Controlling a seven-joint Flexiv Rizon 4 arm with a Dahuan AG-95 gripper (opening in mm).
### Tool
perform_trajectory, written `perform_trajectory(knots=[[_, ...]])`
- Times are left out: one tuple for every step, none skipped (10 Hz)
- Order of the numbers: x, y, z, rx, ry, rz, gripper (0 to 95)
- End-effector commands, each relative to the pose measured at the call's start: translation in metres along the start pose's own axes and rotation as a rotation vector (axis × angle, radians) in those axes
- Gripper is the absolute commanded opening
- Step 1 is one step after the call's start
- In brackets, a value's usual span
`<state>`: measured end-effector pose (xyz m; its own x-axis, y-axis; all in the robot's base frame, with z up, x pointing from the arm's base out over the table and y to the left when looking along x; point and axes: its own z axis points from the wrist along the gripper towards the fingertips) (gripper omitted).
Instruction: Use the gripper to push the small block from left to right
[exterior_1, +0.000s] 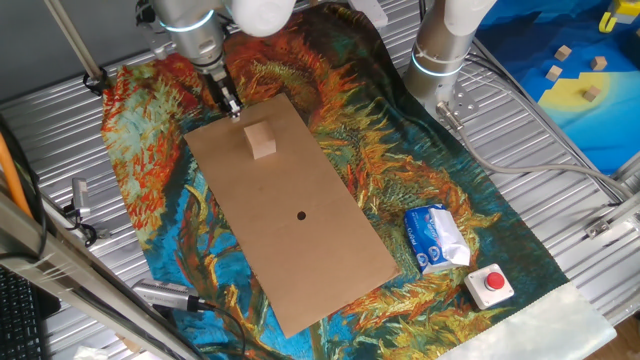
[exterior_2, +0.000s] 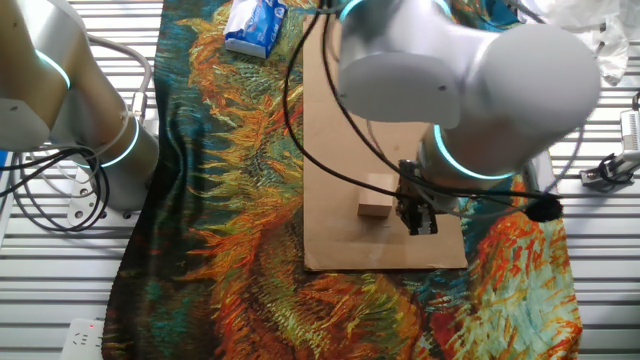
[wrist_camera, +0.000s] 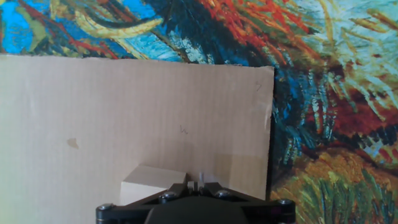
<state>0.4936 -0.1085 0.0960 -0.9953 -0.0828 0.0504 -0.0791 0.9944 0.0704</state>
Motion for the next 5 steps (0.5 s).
perform_trajectory(knots=[[-0.0022,-0.0001,0.0014,-0.003,0.001,0.016,0.0],[-0.0022,-0.0001,0.0014,-0.003,0.001,0.015,0.0],[-0.0022,-0.0001,0.0014,-0.006,0.000,0.010,0.0],[-0.0022,-0.0001,0.0014,-0.009,0.000,0.006,0.0],[-0.0022,-0.0001,0.0014,-0.010,0.003,0.004,0.0]])
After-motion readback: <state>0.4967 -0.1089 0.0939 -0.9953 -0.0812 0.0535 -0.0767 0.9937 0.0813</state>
